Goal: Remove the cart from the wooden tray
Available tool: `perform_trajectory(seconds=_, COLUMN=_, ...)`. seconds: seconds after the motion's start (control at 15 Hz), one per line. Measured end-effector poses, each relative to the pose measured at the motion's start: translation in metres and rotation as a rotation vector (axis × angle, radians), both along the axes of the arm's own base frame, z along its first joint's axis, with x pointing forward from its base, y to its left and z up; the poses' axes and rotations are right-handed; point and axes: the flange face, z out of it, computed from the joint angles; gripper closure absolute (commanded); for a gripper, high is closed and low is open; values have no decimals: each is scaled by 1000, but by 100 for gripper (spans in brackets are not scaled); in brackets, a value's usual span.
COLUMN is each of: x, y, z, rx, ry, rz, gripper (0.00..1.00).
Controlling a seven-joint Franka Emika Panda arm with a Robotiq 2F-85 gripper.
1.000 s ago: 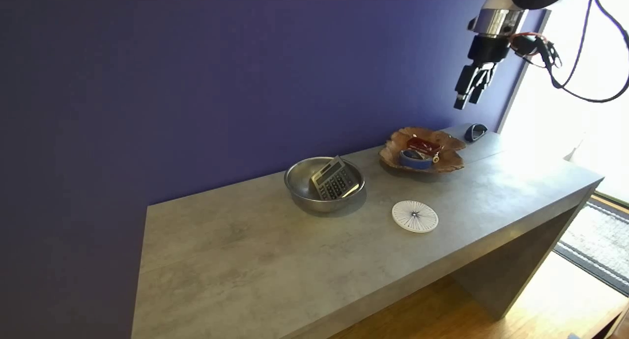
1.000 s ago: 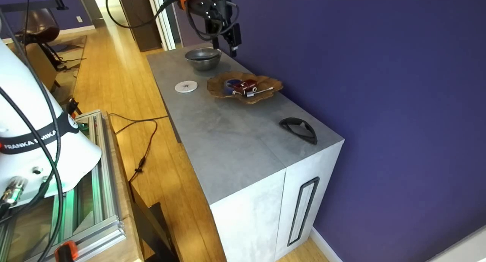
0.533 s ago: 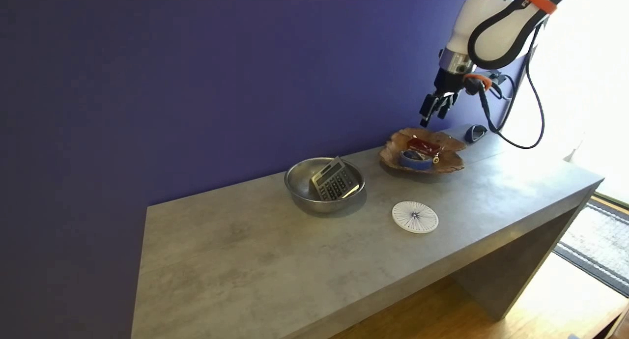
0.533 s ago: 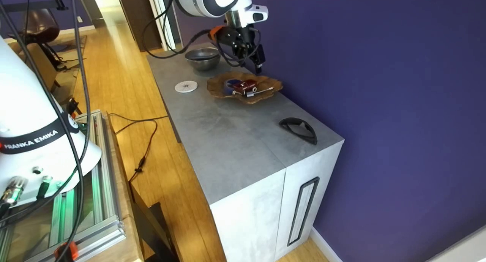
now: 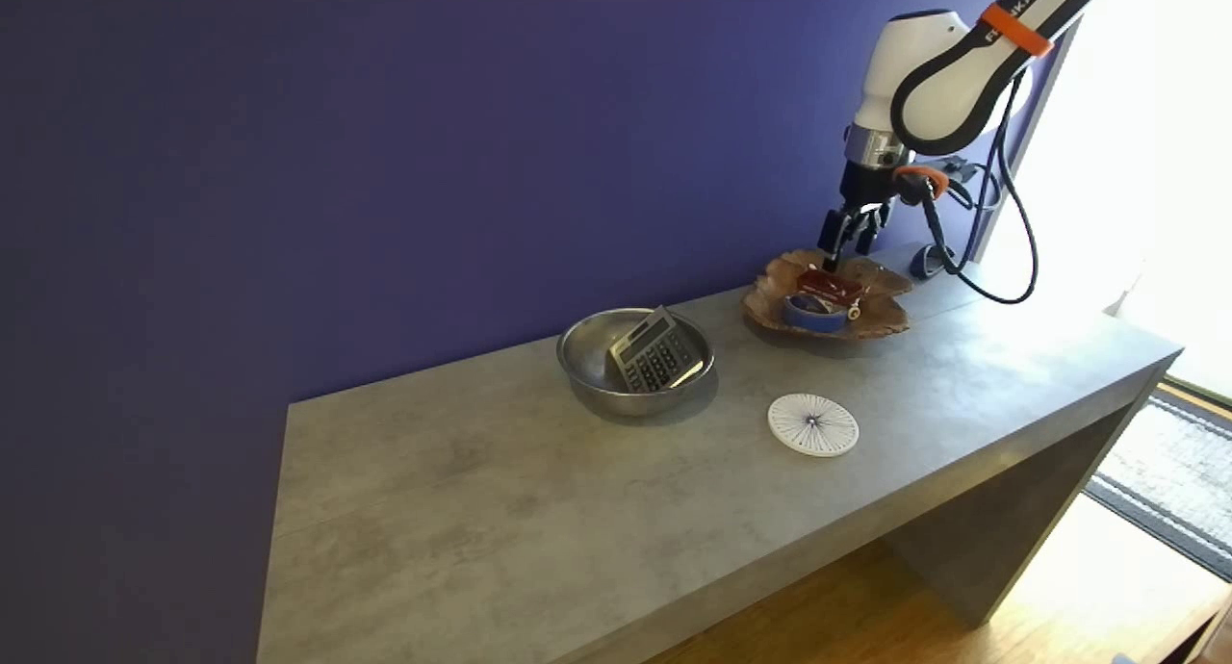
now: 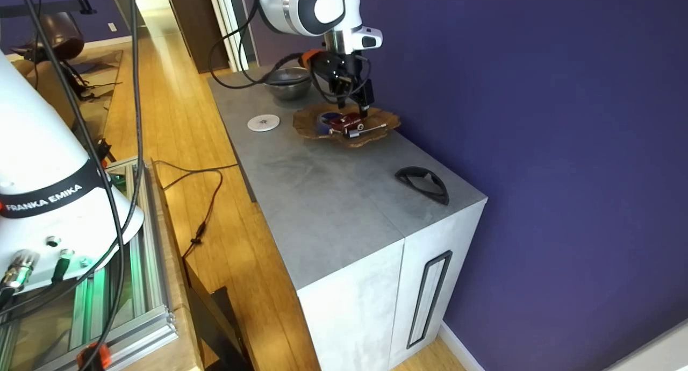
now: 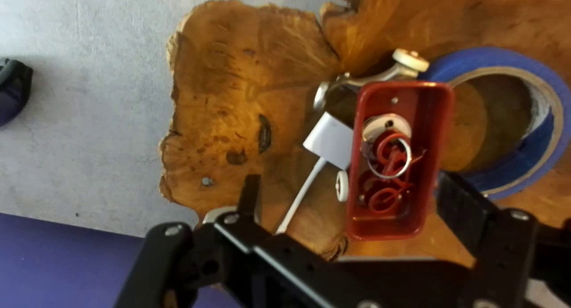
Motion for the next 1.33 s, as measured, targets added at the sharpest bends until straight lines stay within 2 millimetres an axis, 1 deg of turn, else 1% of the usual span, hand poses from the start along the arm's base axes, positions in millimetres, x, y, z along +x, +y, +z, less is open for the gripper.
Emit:
perform_trajectory(seconds=0.2, x=-8, y=11, z=-5, rx=8, ry=61, rz=22, gripper=0)
perform_trajectory(seconds=0.4, x=-11, y=30, z=-5, rx=75, ry=76, rz=30, gripper=0)
perform_trajectory(seconds=0.53, x=-12, y=37, z=-4, rx=96, ry=78, rz=32, gripper=0)
perform_trajectory(seconds=0.73, x=-6, y=30, z=-7, rx=60, ry=15, rz=29, gripper=0)
perform_trajectory(seconds=0.93, x=0, y=21, z=-17, rx=2, ry=-59, rz=27, gripper=0)
perform_trajectory(seconds=1.13, x=0, y=19, z=-29, rx=-30, ry=-61, rz=13, gripper=0)
perform_trajectory(seconds=1.27, x=-1, y=21, z=-35, rx=-38, ry=-55, rz=10, gripper=0)
perform_trajectory(seconds=1.33, x=0, y=23, z=-36, rx=-39, ry=-54, rz=10, gripper=10)
